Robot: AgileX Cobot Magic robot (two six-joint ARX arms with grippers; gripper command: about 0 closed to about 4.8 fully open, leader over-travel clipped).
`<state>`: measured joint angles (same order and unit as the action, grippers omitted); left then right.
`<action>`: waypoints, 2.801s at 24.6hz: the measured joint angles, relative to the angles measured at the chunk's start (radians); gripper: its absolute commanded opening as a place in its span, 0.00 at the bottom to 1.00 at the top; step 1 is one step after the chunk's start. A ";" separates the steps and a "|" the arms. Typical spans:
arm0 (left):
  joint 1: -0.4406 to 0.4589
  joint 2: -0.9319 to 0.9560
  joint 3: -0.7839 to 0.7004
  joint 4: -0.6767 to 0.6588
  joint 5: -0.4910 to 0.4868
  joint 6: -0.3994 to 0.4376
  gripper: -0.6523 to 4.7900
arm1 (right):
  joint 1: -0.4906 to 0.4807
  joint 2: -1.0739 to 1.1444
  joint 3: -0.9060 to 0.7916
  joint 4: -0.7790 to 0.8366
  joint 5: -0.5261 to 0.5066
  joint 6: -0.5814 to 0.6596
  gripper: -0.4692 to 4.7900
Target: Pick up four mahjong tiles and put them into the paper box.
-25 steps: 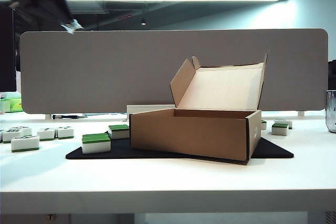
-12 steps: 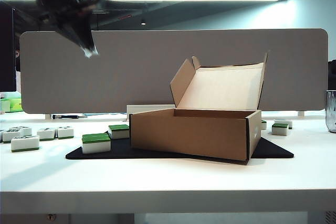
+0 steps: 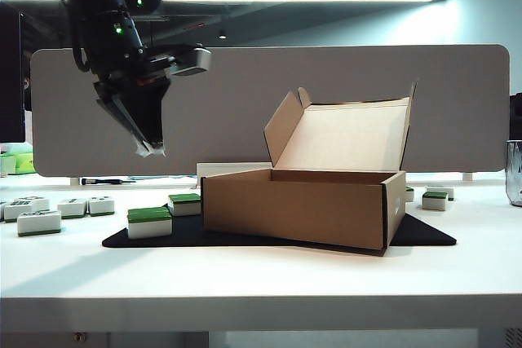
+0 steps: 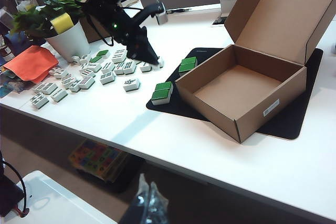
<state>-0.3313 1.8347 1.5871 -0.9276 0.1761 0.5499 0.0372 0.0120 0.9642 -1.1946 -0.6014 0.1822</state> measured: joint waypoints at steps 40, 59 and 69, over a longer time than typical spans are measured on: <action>-0.016 0.198 0.007 -0.045 -0.005 0.220 0.57 | 0.000 0.000 0.000 0.000 0.016 -0.005 0.09; -0.016 0.194 0.009 -0.050 0.000 0.111 0.61 | 0.000 0.000 0.000 0.000 0.049 -0.020 0.09; -0.039 0.198 0.256 -0.222 -0.005 -0.105 0.61 | 0.000 0.000 0.000 0.000 0.050 -0.023 0.09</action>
<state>-0.3698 2.0323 1.8427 -1.1496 0.1707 0.4454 0.0372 0.0120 0.9642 -1.1950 -0.5518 0.1596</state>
